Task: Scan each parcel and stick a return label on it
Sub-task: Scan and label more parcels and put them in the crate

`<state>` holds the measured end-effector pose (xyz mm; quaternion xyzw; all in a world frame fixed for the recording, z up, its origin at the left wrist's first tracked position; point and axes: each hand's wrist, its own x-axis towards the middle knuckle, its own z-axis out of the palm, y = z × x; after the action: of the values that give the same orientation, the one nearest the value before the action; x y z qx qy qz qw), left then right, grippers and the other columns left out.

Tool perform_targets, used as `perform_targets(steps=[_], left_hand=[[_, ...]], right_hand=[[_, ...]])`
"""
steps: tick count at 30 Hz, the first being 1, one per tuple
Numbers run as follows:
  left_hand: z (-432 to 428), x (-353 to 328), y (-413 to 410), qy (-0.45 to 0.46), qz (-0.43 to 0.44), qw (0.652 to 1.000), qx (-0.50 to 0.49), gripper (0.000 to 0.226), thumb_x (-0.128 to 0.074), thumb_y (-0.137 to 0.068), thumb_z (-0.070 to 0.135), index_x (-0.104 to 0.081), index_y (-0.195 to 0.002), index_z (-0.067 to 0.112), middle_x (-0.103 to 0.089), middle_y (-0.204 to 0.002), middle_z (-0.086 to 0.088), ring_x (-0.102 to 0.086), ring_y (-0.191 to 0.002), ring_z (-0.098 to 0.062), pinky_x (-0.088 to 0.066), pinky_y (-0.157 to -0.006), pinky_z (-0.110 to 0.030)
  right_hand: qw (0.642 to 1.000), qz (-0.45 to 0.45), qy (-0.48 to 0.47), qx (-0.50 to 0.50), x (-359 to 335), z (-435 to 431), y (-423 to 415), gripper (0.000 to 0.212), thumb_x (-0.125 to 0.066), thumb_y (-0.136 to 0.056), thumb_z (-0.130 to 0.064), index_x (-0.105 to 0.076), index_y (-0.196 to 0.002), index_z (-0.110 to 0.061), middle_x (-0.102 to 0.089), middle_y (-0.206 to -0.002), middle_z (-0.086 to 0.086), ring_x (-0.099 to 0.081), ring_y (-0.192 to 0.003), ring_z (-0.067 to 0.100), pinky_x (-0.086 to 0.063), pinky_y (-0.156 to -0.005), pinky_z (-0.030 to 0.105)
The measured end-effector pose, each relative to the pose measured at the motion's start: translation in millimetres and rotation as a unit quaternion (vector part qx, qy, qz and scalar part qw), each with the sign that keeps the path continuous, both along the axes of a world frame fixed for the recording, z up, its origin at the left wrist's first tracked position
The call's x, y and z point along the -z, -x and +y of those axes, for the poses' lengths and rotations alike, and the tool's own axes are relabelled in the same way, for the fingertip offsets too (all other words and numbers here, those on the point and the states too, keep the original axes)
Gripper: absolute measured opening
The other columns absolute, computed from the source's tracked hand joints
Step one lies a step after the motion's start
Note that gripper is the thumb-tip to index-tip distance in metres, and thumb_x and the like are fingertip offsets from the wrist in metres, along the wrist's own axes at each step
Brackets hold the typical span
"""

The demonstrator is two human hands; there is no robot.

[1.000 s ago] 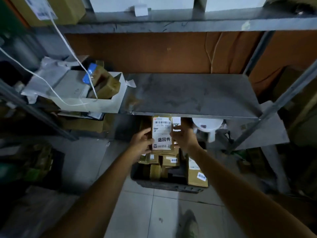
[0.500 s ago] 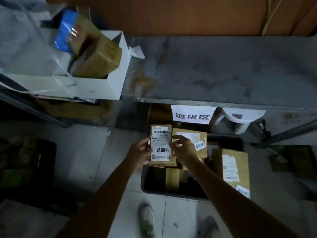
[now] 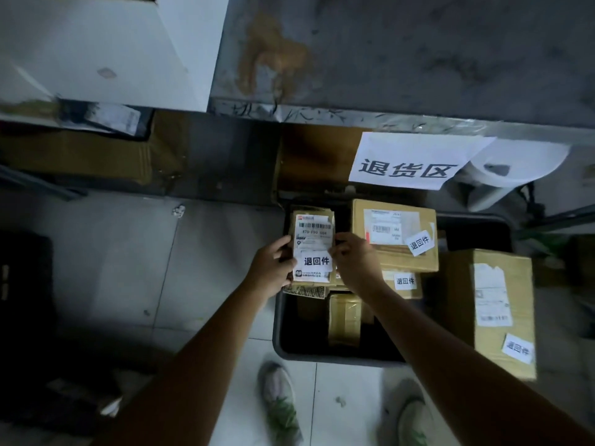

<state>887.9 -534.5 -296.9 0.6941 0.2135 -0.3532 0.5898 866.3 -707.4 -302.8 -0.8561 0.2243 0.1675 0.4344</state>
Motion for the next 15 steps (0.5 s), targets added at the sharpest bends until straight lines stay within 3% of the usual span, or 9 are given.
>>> perform_targets(steps=[5,7,10,13,15], left_hand=[[-2.0,24.1,-3.1,-0.028,-0.025,0.999,0.019,0.061,-0.056,-0.093,-0.003,-0.039,-0.147,0.02,-0.058,-0.135,-0.007,-0.061,-0.095,-0.015,-0.055,-0.06,-0.02],[-0.9,23.5,-3.2,-0.04,-0.023,0.998,0.036,0.062,-0.057,-0.093,-0.002,-0.038,-0.147,0.02,-0.058,-0.135,-0.009,-0.062,-0.1,-0.019,-0.057,-0.069,-0.027],[2.2,9.2,-4.1,-0.082,-0.031,0.991,0.099,0.056,-0.059,-0.094,0.006,-0.041,-0.146,0.018,-0.057,-0.135,-0.011,-0.062,-0.111,-0.029,-0.056,-0.089,-0.04],[10.6,-28.5,-11.8,-0.162,-0.083,0.964,0.196,0.046,-0.057,-0.096,0.017,-0.048,-0.141,0.019,-0.06,-0.133,-0.01,-0.061,-0.114,-0.025,-0.049,-0.089,-0.029],[17.0,-56.5,-21.6,-0.205,-0.115,0.94,0.248,0.043,-0.056,-0.096,0.022,-0.05,-0.139,0.021,-0.06,-0.133,-0.01,-0.06,-0.116,-0.023,-0.047,-0.092,-0.029]], right_hand=[[0.999,0.005,0.034,-0.004,8.8,-0.2,-6.3,0.027,-0.063,-0.095,-0.018,-0.064,-0.121,-0.015,-0.074,-0.106,0.003,-0.069,-0.08,0.015,-0.047,-0.047,0.015],[0.998,0.01,0.052,-0.014,7.9,1.8,-8.5,0.025,-0.063,-0.094,-0.019,-0.064,-0.119,-0.013,-0.074,-0.107,0.004,-0.07,-0.085,0.018,-0.057,-0.059,0.025],[0.996,0.04,0.079,-0.013,-5.1,-1.1,-11.1,0.031,-0.063,-0.094,-0.024,-0.062,-0.124,-0.014,-0.072,-0.109,0.007,-0.068,-0.087,0.021,-0.056,-0.064,0.029],[0.992,0.078,0.092,-0.03,-36.5,-14.8,-12.4,0.037,-0.061,-0.094,-0.032,-0.06,-0.127,-0.015,-0.068,-0.118,0.009,-0.066,-0.102,0.025,-0.056,-0.083,0.038],[0.987,0.096,0.111,-0.061,-60.4,-27.7,-13.0,0.035,-0.061,-0.095,-0.036,-0.062,-0.122,-0.015,-0.068,-0.117,0.009,-0.064,-0.1,0.023,-0.053,-0.079,0.033]])
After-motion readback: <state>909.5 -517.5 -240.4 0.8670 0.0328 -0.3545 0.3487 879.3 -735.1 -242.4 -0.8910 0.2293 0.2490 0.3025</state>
